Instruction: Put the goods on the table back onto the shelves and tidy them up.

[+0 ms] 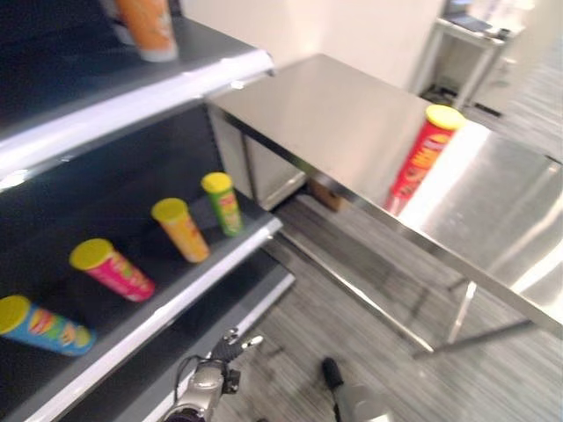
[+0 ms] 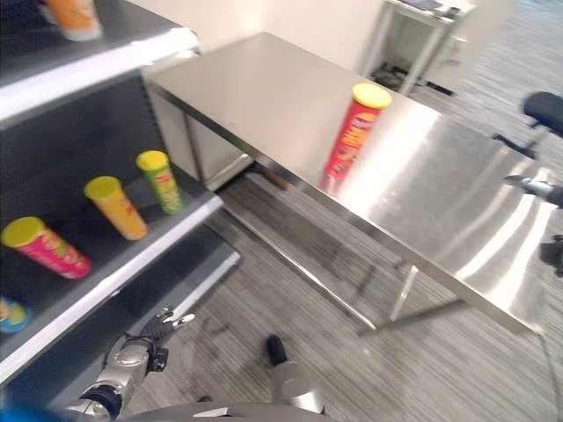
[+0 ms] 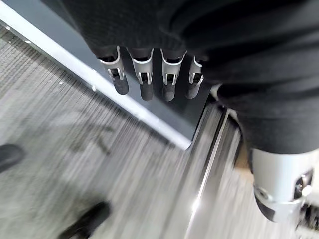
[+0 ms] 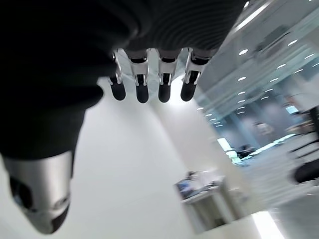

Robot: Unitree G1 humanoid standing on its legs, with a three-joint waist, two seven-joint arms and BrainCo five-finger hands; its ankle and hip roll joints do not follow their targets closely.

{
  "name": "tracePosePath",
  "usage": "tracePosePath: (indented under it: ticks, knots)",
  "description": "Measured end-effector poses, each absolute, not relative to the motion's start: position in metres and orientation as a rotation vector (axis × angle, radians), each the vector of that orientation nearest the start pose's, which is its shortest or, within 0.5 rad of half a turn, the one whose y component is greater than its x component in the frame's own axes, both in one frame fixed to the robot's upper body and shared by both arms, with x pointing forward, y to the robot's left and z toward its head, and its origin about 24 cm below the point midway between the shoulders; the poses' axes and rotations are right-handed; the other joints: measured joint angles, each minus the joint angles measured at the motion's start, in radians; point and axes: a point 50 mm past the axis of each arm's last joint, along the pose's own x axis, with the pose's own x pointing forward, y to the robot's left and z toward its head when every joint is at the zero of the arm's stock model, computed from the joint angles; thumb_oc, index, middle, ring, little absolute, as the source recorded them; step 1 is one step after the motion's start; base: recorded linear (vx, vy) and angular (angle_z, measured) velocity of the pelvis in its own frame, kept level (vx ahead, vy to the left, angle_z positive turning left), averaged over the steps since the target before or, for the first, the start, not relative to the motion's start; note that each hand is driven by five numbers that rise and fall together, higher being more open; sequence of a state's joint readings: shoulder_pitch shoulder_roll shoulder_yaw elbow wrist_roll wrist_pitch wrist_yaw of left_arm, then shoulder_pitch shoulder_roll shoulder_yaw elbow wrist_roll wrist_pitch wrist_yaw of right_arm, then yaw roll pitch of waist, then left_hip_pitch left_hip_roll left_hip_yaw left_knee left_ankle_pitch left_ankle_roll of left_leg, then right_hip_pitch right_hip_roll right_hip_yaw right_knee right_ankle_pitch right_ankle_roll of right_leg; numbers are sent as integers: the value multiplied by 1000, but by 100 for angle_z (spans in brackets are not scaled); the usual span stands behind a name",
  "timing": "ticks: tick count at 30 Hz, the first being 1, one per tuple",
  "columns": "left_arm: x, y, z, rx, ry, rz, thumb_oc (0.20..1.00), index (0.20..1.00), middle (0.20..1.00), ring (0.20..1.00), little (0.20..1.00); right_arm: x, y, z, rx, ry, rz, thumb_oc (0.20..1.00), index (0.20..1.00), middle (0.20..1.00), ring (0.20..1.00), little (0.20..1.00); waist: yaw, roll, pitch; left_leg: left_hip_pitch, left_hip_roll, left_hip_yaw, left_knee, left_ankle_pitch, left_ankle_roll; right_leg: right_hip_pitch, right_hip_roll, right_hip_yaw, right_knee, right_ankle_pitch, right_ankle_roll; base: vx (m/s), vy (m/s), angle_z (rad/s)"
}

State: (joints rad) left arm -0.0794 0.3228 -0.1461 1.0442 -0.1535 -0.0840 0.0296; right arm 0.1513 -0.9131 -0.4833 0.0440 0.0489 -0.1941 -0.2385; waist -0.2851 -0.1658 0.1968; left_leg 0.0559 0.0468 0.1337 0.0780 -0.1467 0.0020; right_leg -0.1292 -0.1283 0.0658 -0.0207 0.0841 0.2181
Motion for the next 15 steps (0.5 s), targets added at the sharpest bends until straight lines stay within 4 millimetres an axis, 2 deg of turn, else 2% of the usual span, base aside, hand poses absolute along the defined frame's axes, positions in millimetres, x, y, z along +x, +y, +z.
tracePosePath:
  ticks: [2,3,6,8,9,10,11,12,13,14,15]
  knots:
    - [154,259,-128,237,921,159,1000,1000,1000,1000,1000,199,-380,198,-887,-325,-580,1000,1000,1000,1000,1000,13,14,1,16,28,27,-39,37,-8,19,-21,-72,16,6,-18,-94,-87,-49]
    - [151,262,-129,237,932,167,1000,1000,1000,1000,1000,199,-380,199,-886,-331,-584,1000,1000,1000,1000,1000,16,14,1,18,33,32,-43,40,-8,35,-33,-72,18,5,-16,-145,-177,-28]
    - [142,276,-128,255,959,209,1000,1000,1000,1000,1000,211,-366,233,-907,-481,-557,1000,1000,1000,1000,1000,107,81,33,16,111,59,-41,54,-28,156,-209,-173,-4,15,-8,-90,-264,-41]
    - [137,282,-128,251,967,235,1000,1000,1000,1000,1000,217,-357,239,-912,-518,-520,1000,1000,1000,1000,1000,132,81,32,17,126,69,-41,63,-42,176,-253,-180,-53,57,-1,-19,-235,-26]
    - [135,291,-125,268,966,256,1000,1000,1000,1000,1000,218,-355,241,-914,-529,-507,1000,1000,1000,1000,1000,147,67,26,18,134,67,-43,68,-59,188,-264,-174,-69,129,-12,21,-365,4]
    - [130,305,-120,288,968,291,1000,1000,1000,1000,1000,218,-353,239,-912,-523,-491,1000,1000,1000,1000,1000,151,39,19,21,144,49,-52,88,-106,200,-259,-177,-27,244,-19,29,-271,7]
    - [130,304,-120,280,962,298,1000,1000,1000,1000,1000,220,-355,239,-911,-515,-492,1000,1000,1000,1000,1000,159,43,16,28,157,53,-62,89,-127,205,-241,-188,-20,185,10,42,-250,2]
    - [130,302,-120,276,956,294,1000,1000,1000,1000,1000,223,-355,238,-905,-510,-490,1000,1000,1000,1000,1000,162,53,19,29,177,55,-62,90,-132,203,-221,-186,-16,155,45,20,-179,-22]
    - [130,295,-123,261,957,280,1000,1000,1000,1000,1000,224,-356,240,-904,-507,-495,1000,1000,1000,1000,1000,160,68,21,22,199,55,-58,93,-130,198,-198,-179,-17,130,45,83,-373,-36]
    - [131,278,-130,215,960,254,1000,1000,1000,1000,1000,227,-356,236,-904,-477,-481,1000,1000,1000,1000,1000,152,96,15,26,233,54,-57,128,-161,207,-164,-181,-50,105,48,76,-286,-48]
    - [132,273,-131,202,958,249,1000,1000,1000,1000,1000,230,-353,236,-902,-474,-460,1000,1000,1000,1000,1000,155,96,15,38,246,58,-57,136,-175,219,-150,-190,-77,102,50,99,-265,-61]
